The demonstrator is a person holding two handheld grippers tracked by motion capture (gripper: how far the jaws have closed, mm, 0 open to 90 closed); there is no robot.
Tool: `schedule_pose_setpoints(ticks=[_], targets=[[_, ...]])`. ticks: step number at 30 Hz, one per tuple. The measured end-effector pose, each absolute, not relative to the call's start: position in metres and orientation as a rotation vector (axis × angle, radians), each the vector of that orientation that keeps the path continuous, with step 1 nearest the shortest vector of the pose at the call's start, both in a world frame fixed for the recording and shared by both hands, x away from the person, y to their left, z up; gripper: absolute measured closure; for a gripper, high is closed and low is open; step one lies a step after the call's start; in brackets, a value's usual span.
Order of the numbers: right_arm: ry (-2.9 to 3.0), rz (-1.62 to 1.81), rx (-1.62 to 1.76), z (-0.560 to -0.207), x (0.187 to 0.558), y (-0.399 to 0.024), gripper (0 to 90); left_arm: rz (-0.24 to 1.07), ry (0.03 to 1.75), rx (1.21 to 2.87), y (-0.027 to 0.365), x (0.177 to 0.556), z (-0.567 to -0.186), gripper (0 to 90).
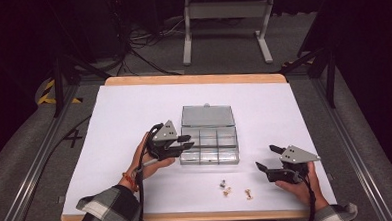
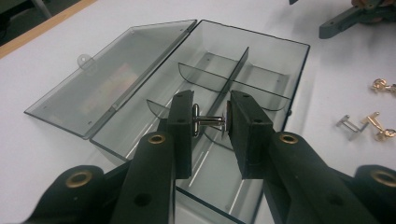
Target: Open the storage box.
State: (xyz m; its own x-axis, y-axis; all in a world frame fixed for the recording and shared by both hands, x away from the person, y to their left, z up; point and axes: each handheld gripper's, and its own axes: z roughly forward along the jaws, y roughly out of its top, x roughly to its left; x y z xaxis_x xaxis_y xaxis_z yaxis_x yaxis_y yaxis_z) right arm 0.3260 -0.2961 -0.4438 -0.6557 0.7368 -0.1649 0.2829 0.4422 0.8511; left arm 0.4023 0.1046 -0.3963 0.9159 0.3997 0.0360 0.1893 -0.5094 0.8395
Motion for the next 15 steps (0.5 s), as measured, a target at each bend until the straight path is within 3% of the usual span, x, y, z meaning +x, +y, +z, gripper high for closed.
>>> schedule_pose_setpoints(ticks=[15], targets=[[2.187,1.109,0.84,-0.445,0.326,-0.293,22.9,0.272,0.488,2.156,0.096,0.428,-0.413,71.4]])
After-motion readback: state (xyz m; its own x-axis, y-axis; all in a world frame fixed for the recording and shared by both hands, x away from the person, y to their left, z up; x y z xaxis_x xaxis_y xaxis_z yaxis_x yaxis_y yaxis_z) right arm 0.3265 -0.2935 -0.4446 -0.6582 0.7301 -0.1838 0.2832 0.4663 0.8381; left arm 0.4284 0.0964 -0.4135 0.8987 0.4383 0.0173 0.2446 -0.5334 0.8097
